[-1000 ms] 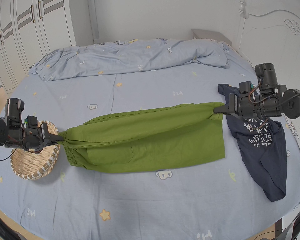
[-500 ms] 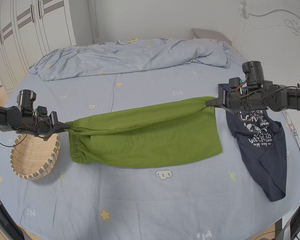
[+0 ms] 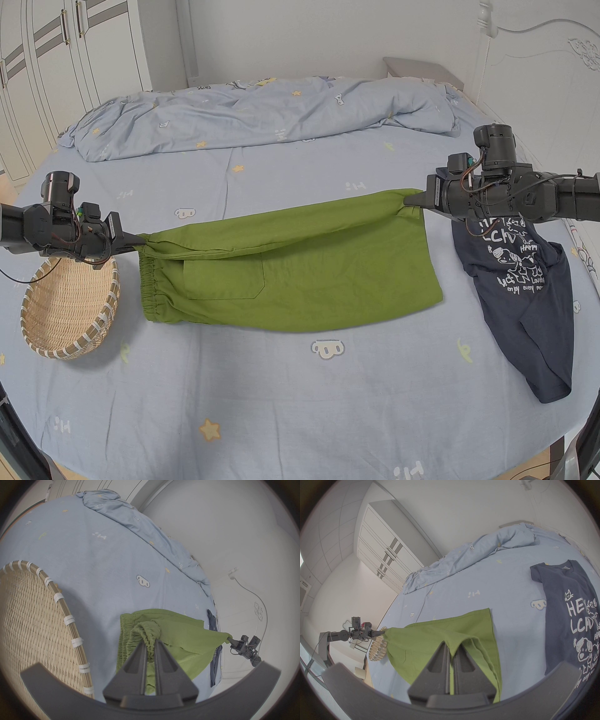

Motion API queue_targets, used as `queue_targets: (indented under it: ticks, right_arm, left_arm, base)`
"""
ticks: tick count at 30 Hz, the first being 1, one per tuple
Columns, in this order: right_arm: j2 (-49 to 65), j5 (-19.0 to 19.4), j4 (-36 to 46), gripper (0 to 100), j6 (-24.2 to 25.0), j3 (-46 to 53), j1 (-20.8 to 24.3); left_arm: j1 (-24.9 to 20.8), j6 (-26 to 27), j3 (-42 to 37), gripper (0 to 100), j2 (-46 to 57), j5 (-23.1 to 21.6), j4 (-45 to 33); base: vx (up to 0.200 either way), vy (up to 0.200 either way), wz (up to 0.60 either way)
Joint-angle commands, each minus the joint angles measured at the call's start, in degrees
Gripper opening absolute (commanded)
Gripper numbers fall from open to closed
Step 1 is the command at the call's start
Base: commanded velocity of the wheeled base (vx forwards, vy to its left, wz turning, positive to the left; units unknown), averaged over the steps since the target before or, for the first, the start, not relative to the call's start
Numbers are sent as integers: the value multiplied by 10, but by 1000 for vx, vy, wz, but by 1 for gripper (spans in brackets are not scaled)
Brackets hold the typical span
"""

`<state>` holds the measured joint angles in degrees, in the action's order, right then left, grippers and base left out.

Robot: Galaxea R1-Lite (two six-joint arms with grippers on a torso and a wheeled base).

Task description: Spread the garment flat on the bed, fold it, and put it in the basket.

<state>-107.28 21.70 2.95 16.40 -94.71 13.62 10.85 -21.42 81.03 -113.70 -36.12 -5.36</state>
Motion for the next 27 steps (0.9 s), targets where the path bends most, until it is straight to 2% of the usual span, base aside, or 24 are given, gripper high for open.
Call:
queue_targets:
  ticks: [1, 8, 27]
  right_arm:
    - [-15, 1, -13, 0, -4, -5, 0]
    - [-39, 2, -59, 0, -10, -14, -2]
    - [-92, 3, -92, 0, -14, -52, -24]
  left_arm:
    - [0, 0, 8, 0, -10, 0, 0]
    - [-1, 0, 15, 0, -21, -3, 2]
    - [-10, 0, 27, 0, -35, -5, 7]
  base:
    - [0, 0, 0]
    - [0, 0, 0]
    - [0, 0, 0]
